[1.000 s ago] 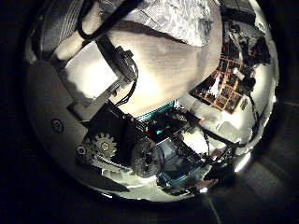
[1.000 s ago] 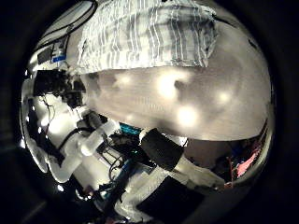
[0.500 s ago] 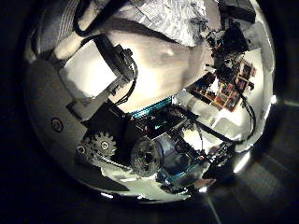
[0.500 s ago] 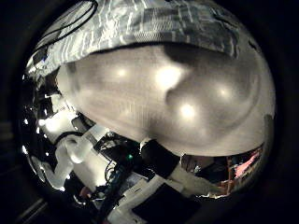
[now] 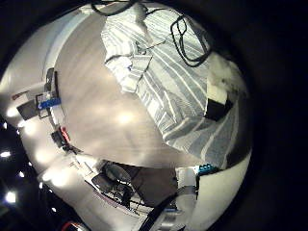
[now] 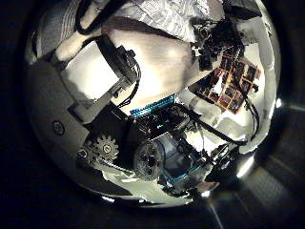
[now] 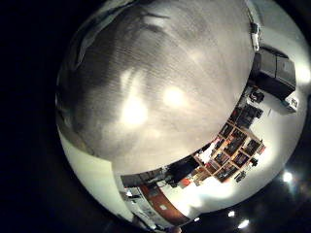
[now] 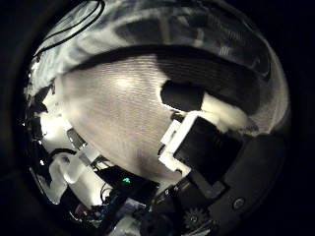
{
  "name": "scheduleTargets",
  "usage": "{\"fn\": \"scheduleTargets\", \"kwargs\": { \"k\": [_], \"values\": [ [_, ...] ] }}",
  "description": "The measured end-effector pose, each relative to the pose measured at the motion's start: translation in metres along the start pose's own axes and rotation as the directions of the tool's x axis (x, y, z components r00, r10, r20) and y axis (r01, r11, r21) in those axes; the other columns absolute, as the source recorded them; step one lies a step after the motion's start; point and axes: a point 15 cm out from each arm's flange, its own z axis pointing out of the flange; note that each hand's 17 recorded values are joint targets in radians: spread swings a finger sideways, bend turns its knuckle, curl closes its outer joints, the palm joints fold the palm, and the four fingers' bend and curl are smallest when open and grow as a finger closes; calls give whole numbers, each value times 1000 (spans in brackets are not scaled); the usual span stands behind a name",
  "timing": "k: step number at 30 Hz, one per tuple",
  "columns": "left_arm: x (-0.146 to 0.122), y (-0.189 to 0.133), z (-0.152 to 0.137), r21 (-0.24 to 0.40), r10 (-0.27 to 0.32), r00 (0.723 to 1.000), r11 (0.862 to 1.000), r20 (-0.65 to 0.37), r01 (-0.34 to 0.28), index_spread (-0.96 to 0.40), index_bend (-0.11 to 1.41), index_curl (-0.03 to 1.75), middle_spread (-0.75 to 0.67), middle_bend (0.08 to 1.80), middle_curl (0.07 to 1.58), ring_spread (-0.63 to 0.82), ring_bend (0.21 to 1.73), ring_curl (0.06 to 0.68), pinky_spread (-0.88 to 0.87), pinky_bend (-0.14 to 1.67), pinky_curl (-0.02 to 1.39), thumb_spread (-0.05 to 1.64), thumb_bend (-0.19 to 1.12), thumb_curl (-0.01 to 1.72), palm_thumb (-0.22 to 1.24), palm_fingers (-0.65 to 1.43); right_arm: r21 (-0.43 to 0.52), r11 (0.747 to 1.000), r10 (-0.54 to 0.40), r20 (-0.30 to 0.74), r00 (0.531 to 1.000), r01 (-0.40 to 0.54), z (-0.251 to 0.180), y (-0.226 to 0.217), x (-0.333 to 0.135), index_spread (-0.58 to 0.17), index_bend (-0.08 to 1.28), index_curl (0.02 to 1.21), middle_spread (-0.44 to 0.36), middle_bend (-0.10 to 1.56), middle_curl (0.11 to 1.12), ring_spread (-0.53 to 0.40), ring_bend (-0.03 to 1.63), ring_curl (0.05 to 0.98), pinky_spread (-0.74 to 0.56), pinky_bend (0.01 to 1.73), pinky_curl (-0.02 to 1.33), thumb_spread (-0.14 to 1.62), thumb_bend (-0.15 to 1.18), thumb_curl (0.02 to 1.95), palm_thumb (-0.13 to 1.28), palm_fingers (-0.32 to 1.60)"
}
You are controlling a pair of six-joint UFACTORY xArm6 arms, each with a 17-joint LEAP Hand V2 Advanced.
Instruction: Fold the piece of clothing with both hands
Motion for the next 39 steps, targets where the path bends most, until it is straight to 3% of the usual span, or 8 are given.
{"fn": "scheduleTargets", "kwargs": {
  "k": [5, 8, 13, 21, 28, 33, 39],
  "values": [
    [-2, 7, 3, -25, 15, 1000, 1000, -11, -15, -714, 187, 1403, -617, 909, 1066, -460, 1368, 500, -587, 1168, 721, 1092, -15, 633, 866, 1036, 70, 997, 13, -3, 1000, -12, -17, -6, 4, -433, 626, 558, -273, 883, 673, -271, 1142, 452, -363, 1187, 347, 1050, 25, 449, 841, 1314],
    [-1, 12, 3, -37, 33, 999, 999, -18, -33, -709, 184, 1420, -623, 901, 1073, -460, 1364, 500, -589, 1163, 722, 1092, -13, 632, 864, 1039, 126, 992, 26, -4, 1000, -25, -35, -4, 11, -416, 809, 657, -251, 1012, 738, -257, 1217, 498, -312, 1283, 401, 1107, 30, 464, 881, 1278],
    [0, 28, 4, -60, 63, 998, 996, -31, -65, -699, 177, 1441, -632, 891, 1084, -461, 1362, 501, -593, 1154, 725, 1092, -13, 631, 863, 1038, 166, 985, 57, -3, 998, -56, -60, 26, 25, -369, 979, 768, -224, 1139, 806, -234, 1329, 566, -249, 1387, 476, 1167, 32, 497, 930, 1179],
    [8, 67, -2, -114, 125, 990, 985, -68, -132, -677, 173, 1468, -644, 876, 1099, -461, 1367, 504, -600, 1153, 731, 1099, -12, 630, 864, 1032, 116, 991, 65, -3, 998, -64, -98, 106, 31, -320, 1073, 844, -195, 1232, 855, -216, 1395, 629, -202, 1437, 556, 1198, 11, 541, 969, 1093],
    [11, 91, -25, -86, 160, 983, 982, -89, -168, -656, 173, 1486, -653, 864, 1108, -458, 1361, 503, -603, 1151, 735, 1102, -12, 626, 861, 1031, 235, 968, 92, -7, 996, -88, -159, 127, 43, -296, 1091, 868, -180, 1251, 867, -209, 1405, 656, -191, 1429, 604, 1202, -8, 565, 980, 1081],
    [-2, 66, -52, -41, 135, 989, 990, -64, -138, -642, 168, 1491, -657, 859, 1114, -458, 1362, 504, -605, 1147, 738, 1101, -13, 623, 862, 1027, 252, 964, 95, -9, 995, -89, -181, 96, 51, -287, 1091, 874, -174, 1256, 868, -206, 1404, 667, -192, 1415, 631, 1192, -11, 582, 980, 1081],
    [-25, -2, -67, -32, 72, 997, 997, -20, -72, -623, 175, 1499, -662, 861, 1124, -460, 1368, 509, -609, 1120, 749, 1093, -13, 618, 864, 995, 214, 975, 73, -12, 997, -69, -175, 25, 58, -278, 1095, 879, -168, 1259, 868, -205, 1403, 678, -197, 1388, 668, 1189, -14, 599, 958, 1080]
  ]
}}
